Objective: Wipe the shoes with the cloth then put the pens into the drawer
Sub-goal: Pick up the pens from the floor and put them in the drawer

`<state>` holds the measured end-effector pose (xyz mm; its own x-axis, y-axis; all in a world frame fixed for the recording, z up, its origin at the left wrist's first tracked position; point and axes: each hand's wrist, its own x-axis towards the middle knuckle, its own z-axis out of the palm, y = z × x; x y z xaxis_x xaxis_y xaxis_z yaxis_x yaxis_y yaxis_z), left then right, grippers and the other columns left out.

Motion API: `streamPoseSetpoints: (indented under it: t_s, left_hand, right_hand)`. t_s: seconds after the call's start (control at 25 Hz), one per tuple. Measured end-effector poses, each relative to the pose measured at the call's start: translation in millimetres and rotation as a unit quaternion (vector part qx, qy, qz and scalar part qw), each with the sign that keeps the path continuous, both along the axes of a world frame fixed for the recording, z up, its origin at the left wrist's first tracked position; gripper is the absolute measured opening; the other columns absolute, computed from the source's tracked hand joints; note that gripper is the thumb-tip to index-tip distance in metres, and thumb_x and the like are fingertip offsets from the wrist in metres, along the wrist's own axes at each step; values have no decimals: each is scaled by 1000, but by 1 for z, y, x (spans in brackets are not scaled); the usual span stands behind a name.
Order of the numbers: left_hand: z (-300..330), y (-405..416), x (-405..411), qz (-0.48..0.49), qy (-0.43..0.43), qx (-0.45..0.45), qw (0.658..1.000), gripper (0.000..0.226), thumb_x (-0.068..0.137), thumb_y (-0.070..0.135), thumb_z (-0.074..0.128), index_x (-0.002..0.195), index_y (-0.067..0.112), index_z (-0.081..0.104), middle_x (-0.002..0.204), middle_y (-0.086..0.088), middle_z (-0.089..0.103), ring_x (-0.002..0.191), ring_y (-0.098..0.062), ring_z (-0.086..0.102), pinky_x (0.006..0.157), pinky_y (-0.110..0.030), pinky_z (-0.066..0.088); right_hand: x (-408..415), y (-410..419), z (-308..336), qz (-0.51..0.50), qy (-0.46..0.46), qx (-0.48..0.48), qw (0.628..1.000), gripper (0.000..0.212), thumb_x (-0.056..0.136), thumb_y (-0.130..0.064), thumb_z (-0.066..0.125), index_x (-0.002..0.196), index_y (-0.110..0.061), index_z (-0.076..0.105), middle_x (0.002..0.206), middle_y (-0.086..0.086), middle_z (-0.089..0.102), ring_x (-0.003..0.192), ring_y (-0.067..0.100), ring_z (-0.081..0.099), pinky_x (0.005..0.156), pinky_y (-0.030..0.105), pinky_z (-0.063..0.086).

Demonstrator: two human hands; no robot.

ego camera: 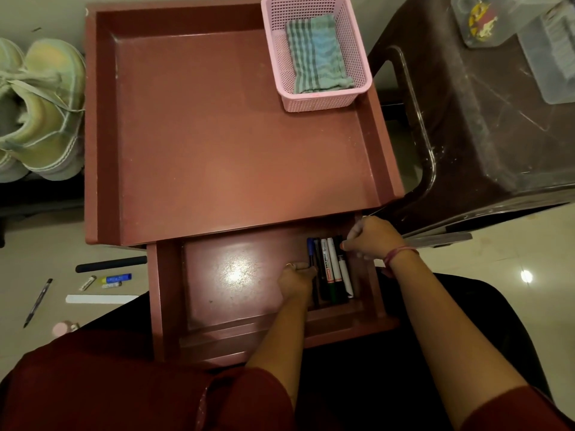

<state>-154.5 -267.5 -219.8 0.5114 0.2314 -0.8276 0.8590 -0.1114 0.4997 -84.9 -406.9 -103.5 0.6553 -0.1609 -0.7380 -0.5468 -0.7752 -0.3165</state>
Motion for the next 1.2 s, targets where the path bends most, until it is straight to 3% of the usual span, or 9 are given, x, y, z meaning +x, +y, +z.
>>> streamPoseSetpoints:
  t_s: [0.12, 0.2, 0.32, 0.44, 0.6, 0.72, 0.88, 1.08, 1.2]
  left_hand:
    - [-3, 3, 0, 2, -8, 27, 1000, 9, 84, 7, 63, 88, 10, 70, 92, -8, 72, 86, -23, 68, 74, -26, 56]
    - [-2, 1, 1, -19, -14, 21, 999, 8, 85, 9, 67, 93, 8, 68, 90, -4, 69, 83, -19, 65, 65, -13, 51]
    - [1, -1, 1, -59, -22, 20, 998, 13, 86, 7, 68, 98, 5, 66, 91, -5, 67, 80, -12, 59, 48, -1, 37]
    - [-3, 2, -1, -87, -17, 23, 996, 12, 84, 5, 67, 93, 11, 63, 96, -7, 68, 81, -12, 58, 57, -6, 38]
    - [-9, 16, -4, -107, -15, 17, 994, 12, 83, 7, 66, 94, 11, 66, 97, -7, 69, 85, -17, 61, 72, -17, 45]
    - [-11, 32, -7, -109, -28, 7, 994, 16, 85, 7, 63, 99, 9, 69, 98, -7, 69, 85, -14, 59, 77, -17, 45]
    - [-12, 41, -13, -164, -23, -22, 986, 23, 87, 7, 62, 109, 6, 68, 107, -8, 69, 91, -12, 58, 76, -14, 41]
    - [-8, 48, -10, -152, -35, -37, 987, 20, 87, 7, 61, 106, 8, 68, 107, -9, 69, 90, -14, 60, 78, -18, 45]
    - [-8, 58, -9, -142, -39, -35, 988, 19, 87, 8, 60, 103, 10, 69, 105, -9, 70, 89, -17, 61, 86, -26, 50]
  right_hand:
    - [-2, 0, -5, -2, -16, -2, 1000, 14, 79, -17, 72, 69, -15, 62, 66, 5, 64, 67, 19, 64, 68, 31, 57]
    - [-2, -1, -6, -18, -19, 4, 1000, 13, 78, -15, 73, 69, -13, 63, 67, 6, 64, 68, 21, 65, 69, 33, 58]
    - [-4, 5, -10, 25, -39, -49, 998, 8, 81, -14, 68, 85, -8, 65, 81, 9, 65, 81, 26, 66, 70, 33, 55]
    - [-6, 23, -17, 192, -128, -192, 954, 15, 90, -10, 50, 100, -6, 61, 99, 14, 65, 91, 32, 64, 66, 32, 46]
    - [1, 36, -43, 332, -56, -92, 937, 46, 88, 5, 41, 132, -7, 50, 130, 19, 52, 117, 34, 53, 94, 39, 48]
    - [10, 38, -58, 403, -7, -74, 912, 61, 90, 8, 39, 147, -13, 29, 153, 16, 24, 138, 33, 29, 112, 39, 29]
    - [18, 41, -69, 433, 9, -85, 897, 51, 97, -4, 34, 147, -14, 30, 154, 14, 22, 139, 32, 27, 112, 34, 23]
    - [13, 30, -94, 554, -50, -128, 821, 41, 100, -34, 34, 131, -11, 46, 136, 12, 47, 118, 27, 49, 98, 33, 38]
    - [7, 34, -90, 527, -27, -136, 839, 41, 100, -28, 37, 137, -12, 40, 139, 14, 44, 124, 33, 44, 99, 36, 38]
